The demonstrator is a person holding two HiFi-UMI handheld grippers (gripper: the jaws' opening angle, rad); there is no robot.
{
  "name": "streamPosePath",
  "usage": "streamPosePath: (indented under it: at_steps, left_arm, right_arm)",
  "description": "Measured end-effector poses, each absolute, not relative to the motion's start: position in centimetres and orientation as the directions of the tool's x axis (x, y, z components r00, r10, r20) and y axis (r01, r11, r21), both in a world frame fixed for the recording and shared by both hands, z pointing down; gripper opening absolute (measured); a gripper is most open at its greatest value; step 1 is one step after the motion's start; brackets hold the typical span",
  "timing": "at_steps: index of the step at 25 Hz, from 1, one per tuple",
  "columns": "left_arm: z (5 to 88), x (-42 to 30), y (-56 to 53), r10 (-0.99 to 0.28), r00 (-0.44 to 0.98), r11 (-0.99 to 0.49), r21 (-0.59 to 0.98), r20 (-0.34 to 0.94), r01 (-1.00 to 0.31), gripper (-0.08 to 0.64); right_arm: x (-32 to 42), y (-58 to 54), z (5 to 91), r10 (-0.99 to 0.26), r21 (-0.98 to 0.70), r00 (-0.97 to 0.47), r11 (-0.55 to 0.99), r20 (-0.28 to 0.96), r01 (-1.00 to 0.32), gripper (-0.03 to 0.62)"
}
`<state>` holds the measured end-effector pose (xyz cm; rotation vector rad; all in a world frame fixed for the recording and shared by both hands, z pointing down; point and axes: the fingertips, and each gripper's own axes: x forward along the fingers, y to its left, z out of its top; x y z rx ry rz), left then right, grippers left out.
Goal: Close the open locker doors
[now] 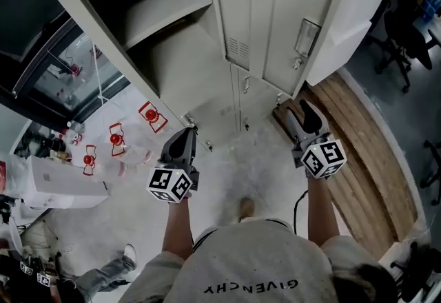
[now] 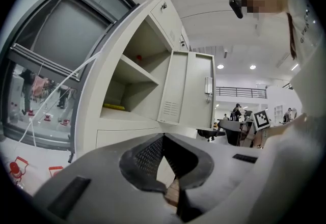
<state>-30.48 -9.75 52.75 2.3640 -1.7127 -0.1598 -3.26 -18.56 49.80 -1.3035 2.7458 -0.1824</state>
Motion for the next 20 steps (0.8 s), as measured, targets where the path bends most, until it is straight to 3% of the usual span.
streamPosePath:
  at_steps: [8,20]
  left_arm:
    - [53.2,-30.4,-11.0,-0.957,0.279,-0.256,0.214,0.081,-0.943,-0.003]
    - [52.8,-27.9,-11.8,-0.944,0.323,-0.304,0.203,0.072,-0.931,-0.003]
  right_arm:
    - [-2.9,-23.3,47.5,-0.762,-0.161,-0.638,0.647,-0.108,-0.746,0.206]
    - [-4.4,-19.4,46.9,-0.671,-0.168,-0.732,0.740,-0.119,-0.651,0.193]
